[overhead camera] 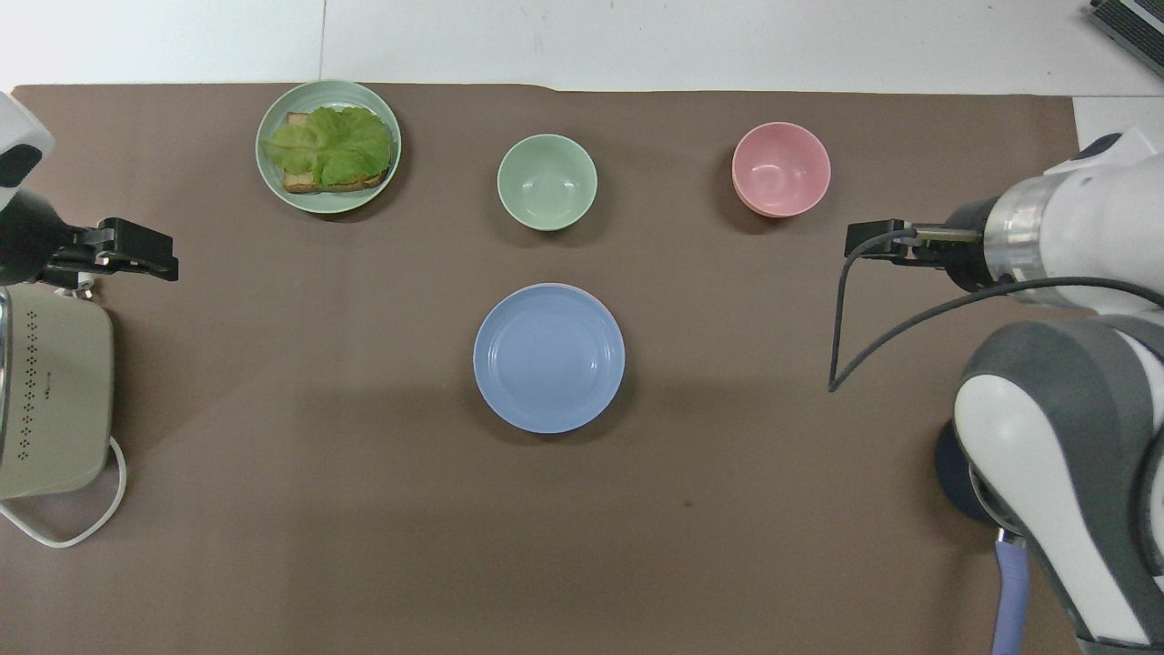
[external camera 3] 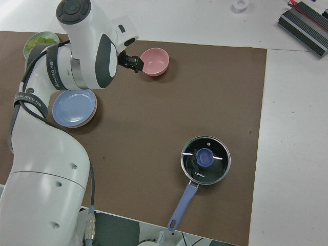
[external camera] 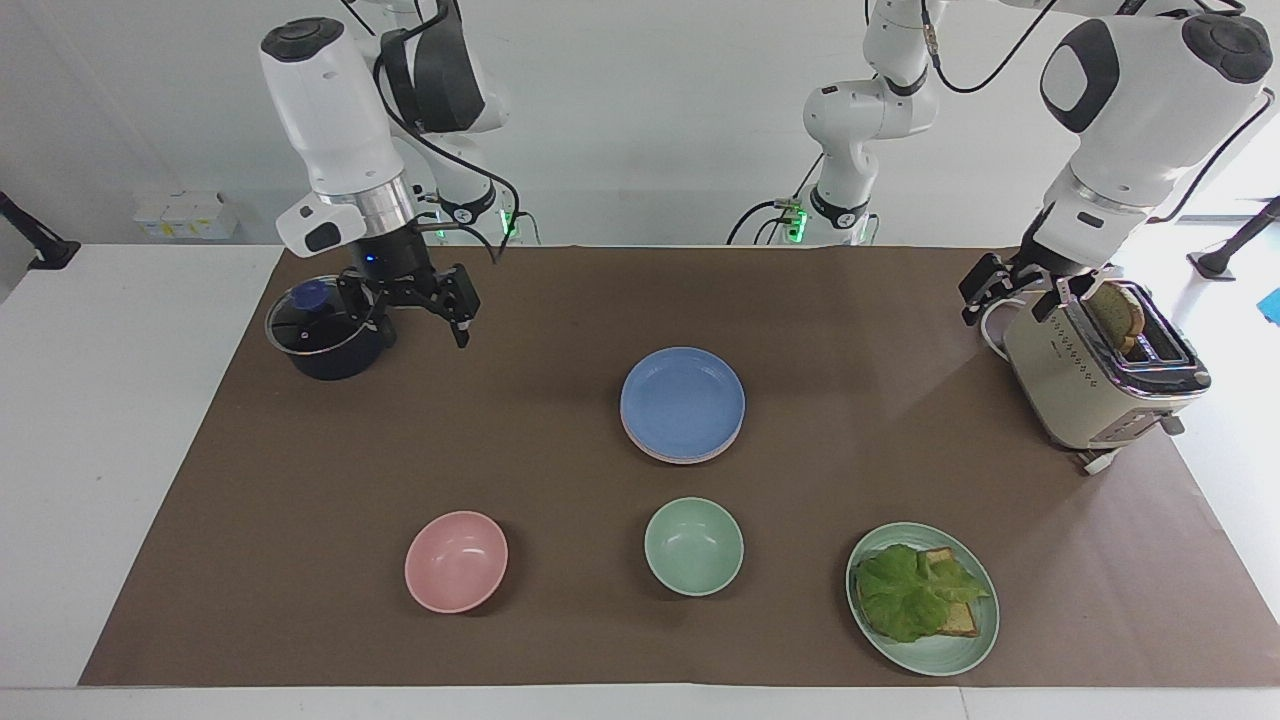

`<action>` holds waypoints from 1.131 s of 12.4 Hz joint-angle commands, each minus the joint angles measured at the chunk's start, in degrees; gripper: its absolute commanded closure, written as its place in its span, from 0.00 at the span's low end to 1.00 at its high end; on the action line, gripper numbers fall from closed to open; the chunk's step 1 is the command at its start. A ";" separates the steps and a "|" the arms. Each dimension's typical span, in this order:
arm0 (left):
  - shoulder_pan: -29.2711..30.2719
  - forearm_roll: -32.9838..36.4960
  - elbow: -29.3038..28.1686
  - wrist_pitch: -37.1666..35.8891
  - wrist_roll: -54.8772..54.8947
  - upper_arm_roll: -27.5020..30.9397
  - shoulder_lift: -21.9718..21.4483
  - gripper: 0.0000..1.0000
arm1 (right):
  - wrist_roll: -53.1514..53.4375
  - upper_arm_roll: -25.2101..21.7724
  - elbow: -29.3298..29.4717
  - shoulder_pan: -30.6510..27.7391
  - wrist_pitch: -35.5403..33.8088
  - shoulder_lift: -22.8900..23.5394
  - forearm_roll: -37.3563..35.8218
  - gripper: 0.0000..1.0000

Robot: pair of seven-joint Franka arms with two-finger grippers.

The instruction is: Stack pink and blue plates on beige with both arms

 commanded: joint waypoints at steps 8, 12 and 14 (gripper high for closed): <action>0.37 0.59 -0.13 -0.67 0.64 -0.24 -0.53 0.00 | -4.45 0.80 12.68 -2.56 -19.41 1.35 -6.92 0.00; 0.37 0.59 -0.13 -0.67 0.64 -0.24 -0.53 0.00 | -4.89 0.89 17.25 -2.47 -24.15 3.64 -6.48 0.00; 0.37 0.59 -0.13 -0.67 0.64 -0.24 -0.53 0.00 | -6.03 0.80 16.12 -2.21 -24.60 2.58 -6.13 0.00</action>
